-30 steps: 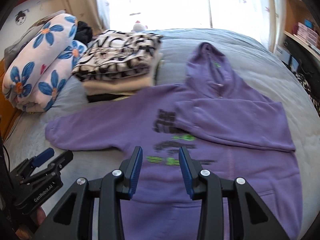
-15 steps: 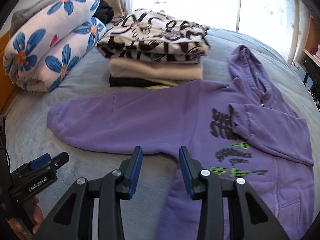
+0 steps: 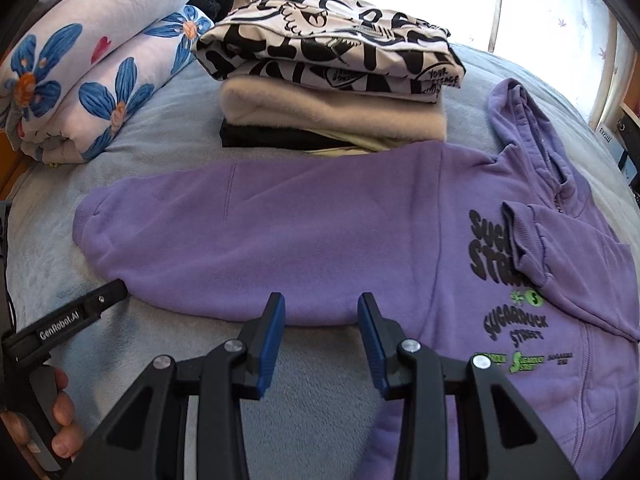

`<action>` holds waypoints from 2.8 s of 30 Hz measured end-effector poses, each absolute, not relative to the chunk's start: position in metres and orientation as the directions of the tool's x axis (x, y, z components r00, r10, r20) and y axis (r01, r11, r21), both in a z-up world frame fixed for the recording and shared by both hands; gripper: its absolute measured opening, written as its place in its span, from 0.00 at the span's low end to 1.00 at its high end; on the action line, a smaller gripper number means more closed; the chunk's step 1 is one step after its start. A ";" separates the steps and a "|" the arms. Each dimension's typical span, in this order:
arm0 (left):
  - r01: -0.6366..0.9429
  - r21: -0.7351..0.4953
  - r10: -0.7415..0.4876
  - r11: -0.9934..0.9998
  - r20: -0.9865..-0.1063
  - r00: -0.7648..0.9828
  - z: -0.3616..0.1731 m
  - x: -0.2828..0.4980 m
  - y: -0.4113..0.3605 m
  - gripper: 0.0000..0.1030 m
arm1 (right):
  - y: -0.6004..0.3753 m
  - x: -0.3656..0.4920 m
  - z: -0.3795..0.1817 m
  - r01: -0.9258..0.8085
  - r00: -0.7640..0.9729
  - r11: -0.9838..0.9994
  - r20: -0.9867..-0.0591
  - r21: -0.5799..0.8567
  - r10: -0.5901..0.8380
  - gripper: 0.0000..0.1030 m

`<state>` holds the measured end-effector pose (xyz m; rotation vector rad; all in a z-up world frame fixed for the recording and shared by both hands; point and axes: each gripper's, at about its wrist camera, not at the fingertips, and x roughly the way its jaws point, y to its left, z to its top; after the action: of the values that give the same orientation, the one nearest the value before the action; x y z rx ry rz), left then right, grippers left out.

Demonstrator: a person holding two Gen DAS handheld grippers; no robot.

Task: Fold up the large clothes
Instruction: 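Move the left gripper to the other sleeve cuff, then grasp the cuff with the left gripper and fold the sleeve across the body, then grasp the folded cuff with the right gripper and straighten it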

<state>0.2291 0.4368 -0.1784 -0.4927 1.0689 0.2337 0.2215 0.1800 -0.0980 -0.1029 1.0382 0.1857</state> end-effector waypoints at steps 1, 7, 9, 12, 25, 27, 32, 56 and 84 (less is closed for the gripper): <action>-0.419 -0.273 -0.050 0.866 -0.881 0.470 -0.179 0.230 0.437 0.75 | 0.179 0.223 -0.100 -0.203 0.491 0.979 -0.865 0.006 0.107 0.37; -0.452 -0.351 -0.081 0.820 -0.854 0.515 -0.180 0.234 0.452 0.76 | 0.166 0.234 -0.107 -0.184 0.477 0.981 -0.867 0.062 0.144 0.37; -0.465 -0.425 -0.121 0.777 -0.825 0.552 -0.181 0.230 0.463 0.76 | 0.160 0.236 -0.106 -0.183 0.477 0.979 -0.863 0.084 0.163 0.37; -0.479 -0.501 -0.162 0.720 -0.793 0.587 -0.185 0.229 0.478 0.76 | 0.152 0.237 -0.106 -0.188 0.481 0.977 -0.858 0.098 0.179 0.37; -0.518 -0.421 -0.048 0.744 -0.808 0.587 -0.175 0.256 0.467 0.12 | 0.097 0.234 -0.106 -0.167 0.492 0.972 -0.840 0.166 0.228 0.37; -0.510 -0.350 0.024 0.786 -0.807 0.591 -0.158 0.257 0.452 0.11 | 0.085 0.232 -0.104 -0.155 0.496 0.971 -0.836 0.181 0.235 0.37; -0.406 -0.282 0.069 0.869 -0.744 0.664 -0.102 0.263 0.391 0.10 | 0.045 0.222 -0.093 -0.109 0.522 0.970 -0.818 0.216 0.241 0.37; 0.346 -0.128 -0.286 0.929 -0.842 0.458 -0.113 0.313 -0.075 0.17 | -0.228 0.159 -0.092 0.216 0.588 0.942 -0.805 0.256 0.083 0.37; 0.100 -0.019 -0.072 0.995 -0.828 0.556 -0.088 0.263 0.079 0.77 | -0.235 0.226 -0.084 0.078 0.538 0.933 -0.802 0.351 0.257 0.52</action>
<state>0.2628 0.0789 -0.0883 0.0312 0.9760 -0.1019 0.2257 -0.2355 -0.0836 0.3685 1.0026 0.1094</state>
